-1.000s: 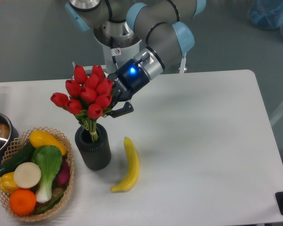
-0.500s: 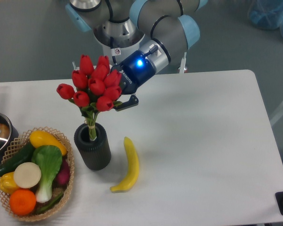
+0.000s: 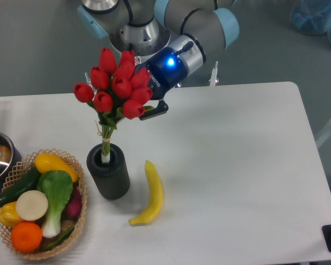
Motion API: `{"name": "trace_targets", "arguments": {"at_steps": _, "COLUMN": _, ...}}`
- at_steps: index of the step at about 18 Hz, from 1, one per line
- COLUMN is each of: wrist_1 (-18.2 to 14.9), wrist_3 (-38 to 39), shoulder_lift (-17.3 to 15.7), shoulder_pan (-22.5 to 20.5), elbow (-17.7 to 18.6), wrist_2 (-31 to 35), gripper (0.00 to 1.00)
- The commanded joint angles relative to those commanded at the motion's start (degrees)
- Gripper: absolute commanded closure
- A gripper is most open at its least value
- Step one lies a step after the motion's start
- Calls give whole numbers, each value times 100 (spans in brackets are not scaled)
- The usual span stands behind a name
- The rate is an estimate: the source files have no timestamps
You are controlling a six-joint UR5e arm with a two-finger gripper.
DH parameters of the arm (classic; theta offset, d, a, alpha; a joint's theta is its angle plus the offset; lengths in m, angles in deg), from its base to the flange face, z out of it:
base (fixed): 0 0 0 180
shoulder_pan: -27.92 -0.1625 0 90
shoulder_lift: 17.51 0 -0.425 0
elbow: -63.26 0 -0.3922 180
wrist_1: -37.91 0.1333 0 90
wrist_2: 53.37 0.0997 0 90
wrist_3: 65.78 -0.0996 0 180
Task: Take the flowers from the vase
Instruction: 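Carry the tulips up and away from the vase, clearing the stems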
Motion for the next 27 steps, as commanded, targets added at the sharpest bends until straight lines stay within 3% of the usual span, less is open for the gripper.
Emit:
{"name": "trace_targets", "arguments": {"at_steps": 13, "wrist_1": 0, "wrist_3": 396, "shoulder_lift": 44, "shoulder_pan": -150, "elbow": -176, "wrist_2": -360, "gripper": 51}}
{"name": "trace_targets", "arguments": {"at_steps": 20, "wrist_1": 70, "wrist_3": 308, "shoulder_lift": 351, "shoulder_pan": -316, "elbow": -676, "wrist_2": -308, "gripper": 51}}
{"name": "trace_targets", "arguments": {"at_steps": 27, "wrist_1": 150, "wrist_3": -324, "shoulder_lift": 501, "shoulder_pan": -440, "elbow": -835, "wrist_2": 736, "gripper": 51}}
